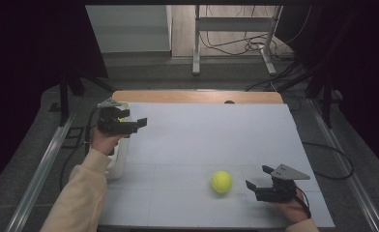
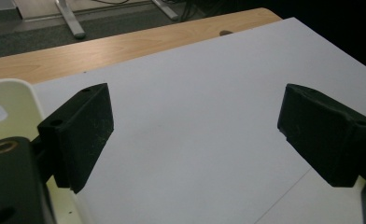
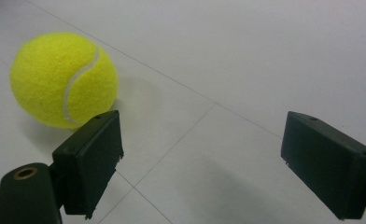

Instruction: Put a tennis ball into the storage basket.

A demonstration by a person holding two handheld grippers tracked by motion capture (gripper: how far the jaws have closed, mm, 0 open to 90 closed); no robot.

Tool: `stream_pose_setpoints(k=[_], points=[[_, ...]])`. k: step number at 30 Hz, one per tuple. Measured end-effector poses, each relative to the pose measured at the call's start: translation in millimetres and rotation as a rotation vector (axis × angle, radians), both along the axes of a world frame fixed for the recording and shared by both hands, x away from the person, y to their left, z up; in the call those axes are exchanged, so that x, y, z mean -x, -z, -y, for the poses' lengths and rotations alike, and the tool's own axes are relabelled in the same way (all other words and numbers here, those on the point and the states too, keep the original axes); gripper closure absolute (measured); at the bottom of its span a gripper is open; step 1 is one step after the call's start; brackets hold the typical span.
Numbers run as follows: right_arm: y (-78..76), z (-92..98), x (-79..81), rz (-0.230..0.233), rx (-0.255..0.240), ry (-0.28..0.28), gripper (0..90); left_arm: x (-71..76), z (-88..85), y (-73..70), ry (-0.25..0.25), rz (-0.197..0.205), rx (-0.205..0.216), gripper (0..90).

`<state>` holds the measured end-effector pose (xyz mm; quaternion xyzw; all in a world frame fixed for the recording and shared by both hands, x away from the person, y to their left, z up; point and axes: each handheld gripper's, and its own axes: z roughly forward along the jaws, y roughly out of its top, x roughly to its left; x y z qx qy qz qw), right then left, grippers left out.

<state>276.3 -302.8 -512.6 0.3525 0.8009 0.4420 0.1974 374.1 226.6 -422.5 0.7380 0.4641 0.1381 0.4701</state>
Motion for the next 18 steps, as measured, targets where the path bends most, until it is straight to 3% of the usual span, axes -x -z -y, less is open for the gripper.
stream_pose_setpoints(k=[4,10,18], points=[[0.3,2.2,0.1,-0.001,0.0,0.008,13.5,3.2,6.6,-0.4,0.023,0.005,-0.001,11.9],[0.3,2.4,-0.6,0.001,0.002,0.009,13.6,10.6,22.0,2.6,0.095,0.006,0.021,12.0],[-0.2,2.9,-1.1,0.003,-0.001,0.011,13.6,16.8,36.0,4.4,0.142,0.014,0.017,12.0]])
